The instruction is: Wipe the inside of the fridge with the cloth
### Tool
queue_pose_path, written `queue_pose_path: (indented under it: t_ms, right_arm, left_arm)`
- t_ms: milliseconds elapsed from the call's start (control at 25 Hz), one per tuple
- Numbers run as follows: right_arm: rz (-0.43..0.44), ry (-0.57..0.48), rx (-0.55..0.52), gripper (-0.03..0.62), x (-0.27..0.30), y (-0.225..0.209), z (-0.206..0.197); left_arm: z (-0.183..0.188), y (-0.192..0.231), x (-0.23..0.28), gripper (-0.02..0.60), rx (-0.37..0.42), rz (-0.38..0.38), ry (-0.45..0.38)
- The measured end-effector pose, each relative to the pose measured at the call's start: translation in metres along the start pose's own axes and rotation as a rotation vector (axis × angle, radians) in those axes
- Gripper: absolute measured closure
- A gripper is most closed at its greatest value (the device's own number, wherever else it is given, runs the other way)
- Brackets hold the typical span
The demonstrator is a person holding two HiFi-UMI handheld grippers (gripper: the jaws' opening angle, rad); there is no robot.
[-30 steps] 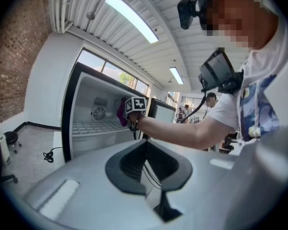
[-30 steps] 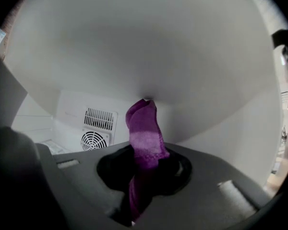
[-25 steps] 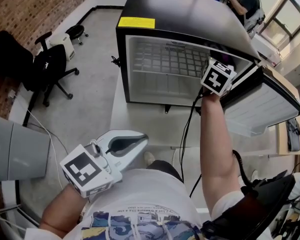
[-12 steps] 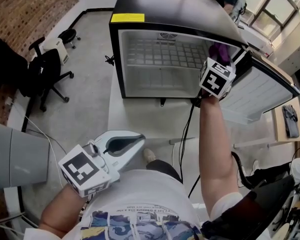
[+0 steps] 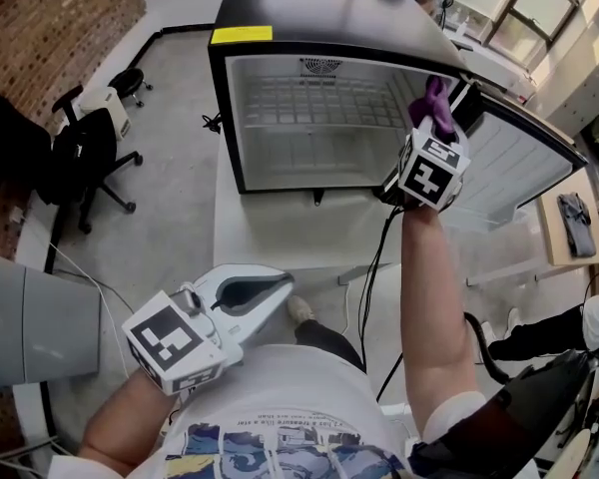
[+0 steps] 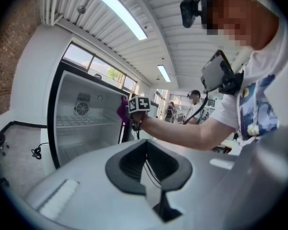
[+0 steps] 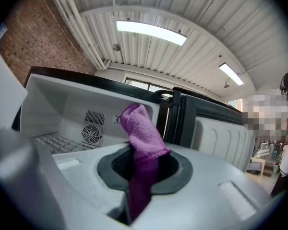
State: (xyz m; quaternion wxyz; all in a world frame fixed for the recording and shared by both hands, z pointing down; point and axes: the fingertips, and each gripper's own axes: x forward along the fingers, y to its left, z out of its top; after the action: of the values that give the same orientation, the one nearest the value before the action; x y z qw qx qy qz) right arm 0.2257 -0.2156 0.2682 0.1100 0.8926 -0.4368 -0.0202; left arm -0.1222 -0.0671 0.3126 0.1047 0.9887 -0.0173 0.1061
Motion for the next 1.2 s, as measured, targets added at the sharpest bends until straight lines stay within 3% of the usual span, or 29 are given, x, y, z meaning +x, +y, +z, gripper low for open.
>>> queue_pose_path:
  t_ms: [160,520,720,880,1200]
  right_arm:
    - [0.032,-0.008,0.002,0.539,-0.017,-0.002,0.000]
    - [0.216,0.010,-0.025,0.539,0.001,0.057,0.007]
    - [0.235,0.020,-0.068,0.539,0.035,0.074,0.009]
    - [0.193,0.052,-0.125,0.539,0.069,0.075,0.007]
    - [0.262,0.121,-0.199,0.539,0.107,0.109,-0.011]
  left_arm:
    - [-0.003,-0.008,0.000,0.575,0.004,-0.022,-0.006]
    - [0.003,0.000,0.005,0.575,-0.004,0.015,-0.016]
    - [0.002,0.019,0.005,0.575,-0.029,0.088,-0.010]
    - [0.008,0.035,0.009,0.575,-0.038,0.127,-0.035]
    - [0.013,0.055,0.021,0.575,-0.065,0.181,-0.049]
